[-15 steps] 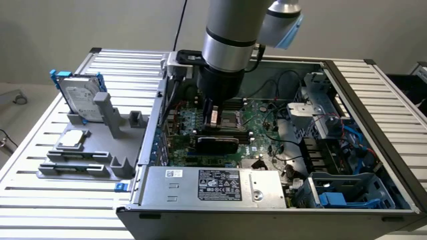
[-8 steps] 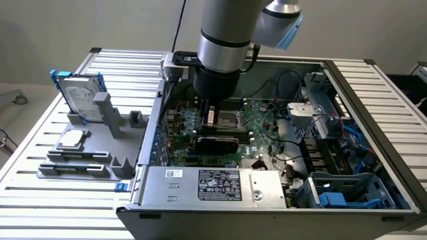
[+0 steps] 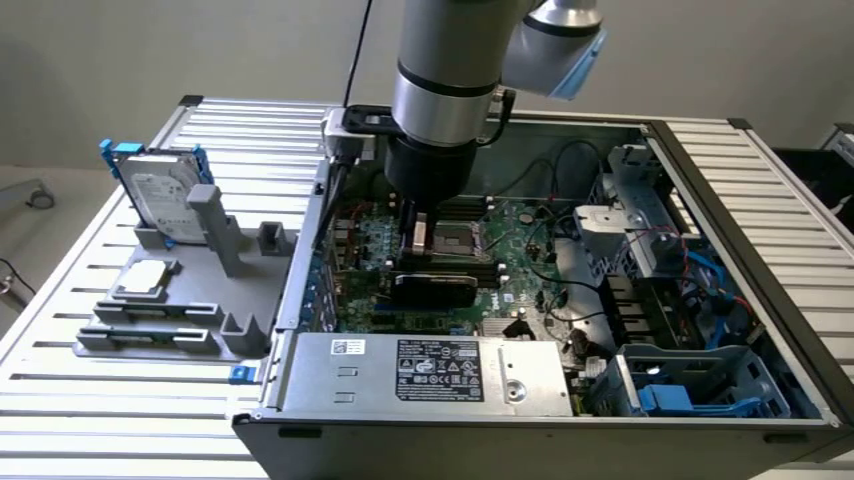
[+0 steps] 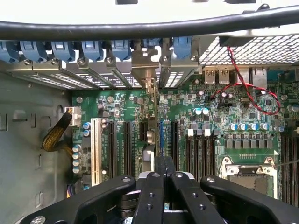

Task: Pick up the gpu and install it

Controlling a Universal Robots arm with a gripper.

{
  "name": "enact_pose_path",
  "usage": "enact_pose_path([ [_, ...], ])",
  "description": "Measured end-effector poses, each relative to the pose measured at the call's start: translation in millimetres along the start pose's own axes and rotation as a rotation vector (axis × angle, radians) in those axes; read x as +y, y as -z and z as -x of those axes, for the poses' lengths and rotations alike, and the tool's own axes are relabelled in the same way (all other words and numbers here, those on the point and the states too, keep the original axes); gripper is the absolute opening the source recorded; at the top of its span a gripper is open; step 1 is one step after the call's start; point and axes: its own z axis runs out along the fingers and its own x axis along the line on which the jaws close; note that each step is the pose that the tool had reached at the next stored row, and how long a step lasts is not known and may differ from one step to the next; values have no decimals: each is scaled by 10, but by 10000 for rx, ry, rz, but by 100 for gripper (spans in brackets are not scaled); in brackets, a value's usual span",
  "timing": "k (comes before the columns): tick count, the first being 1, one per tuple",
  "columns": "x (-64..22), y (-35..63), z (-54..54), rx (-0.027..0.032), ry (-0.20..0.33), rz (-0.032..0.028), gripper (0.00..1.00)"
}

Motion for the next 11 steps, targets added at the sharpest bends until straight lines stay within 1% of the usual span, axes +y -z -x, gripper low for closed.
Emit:
enact_pose_path([
  [11, 0, -29, 0, 7, 0, -1, 11],
])
